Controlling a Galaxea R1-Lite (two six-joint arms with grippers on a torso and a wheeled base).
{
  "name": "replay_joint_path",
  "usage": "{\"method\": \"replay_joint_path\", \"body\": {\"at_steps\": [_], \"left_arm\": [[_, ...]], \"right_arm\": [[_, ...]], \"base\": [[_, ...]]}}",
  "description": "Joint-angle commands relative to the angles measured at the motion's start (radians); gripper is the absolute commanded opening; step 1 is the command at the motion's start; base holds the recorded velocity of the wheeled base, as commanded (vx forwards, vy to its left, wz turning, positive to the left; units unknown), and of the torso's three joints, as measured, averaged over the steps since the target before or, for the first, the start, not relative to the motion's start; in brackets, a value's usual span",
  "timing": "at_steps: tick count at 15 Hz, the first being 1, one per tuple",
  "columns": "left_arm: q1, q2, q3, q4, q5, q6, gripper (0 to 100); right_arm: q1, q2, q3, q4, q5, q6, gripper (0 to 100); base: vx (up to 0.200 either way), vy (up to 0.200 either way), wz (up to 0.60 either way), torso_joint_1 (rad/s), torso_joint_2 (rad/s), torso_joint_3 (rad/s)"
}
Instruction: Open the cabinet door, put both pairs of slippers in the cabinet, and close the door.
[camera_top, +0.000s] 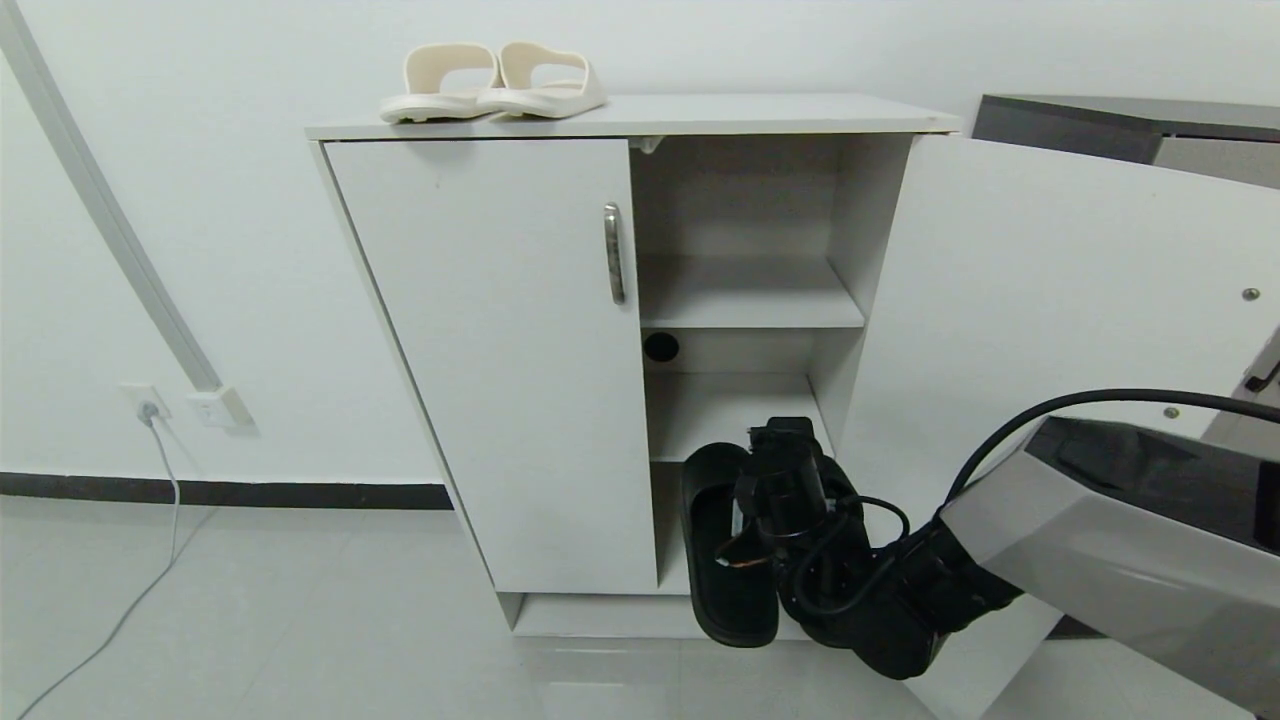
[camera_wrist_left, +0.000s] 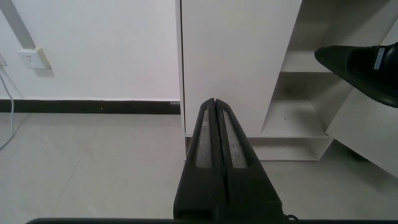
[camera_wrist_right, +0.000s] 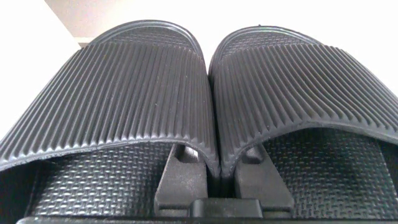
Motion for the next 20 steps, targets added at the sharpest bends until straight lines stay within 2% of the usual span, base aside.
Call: {"method": "replay_joint_path", "body": {"at_steps": [1, 11, 18, 20], "left_arm": [[0.0, 0.001, 0.0, 0.0, 0.003, -0.001, 0], [0.0, 0.01, -0.001, 0.003, -0.002, 0.008, 0], [-0.002, 0.017, -0.001, 0.003, -0.002, 0.008, 0], [-0.002, 0.009, -0.001, 0.003, -0.002, 0.008, 0]], "right_arm": [[0.0, 0.0, 0.003, -0.001, -0.002, 0.0, 0], [0.0, -0.003, 0.003, -0.004, -0.002, 0.0, 0], [0.003, 0.0, 0.005, -0.009, -0.012, -0.005, 0], [0.014, 0.002, 0.025, -0.073, -0.015, -0.031, 0]], "base": [[0.0, 0.0, 0.0, 0.0, 0.0, 0.0], [0.0, 0.0, 0.0, 0.0, 0.0, -0.008], [0.0, 0.0, 0.0, 0.0, 0.0, -0.18], [0.0, 0.0, 0.0, 0.007, 0.0, -0.193]]}}
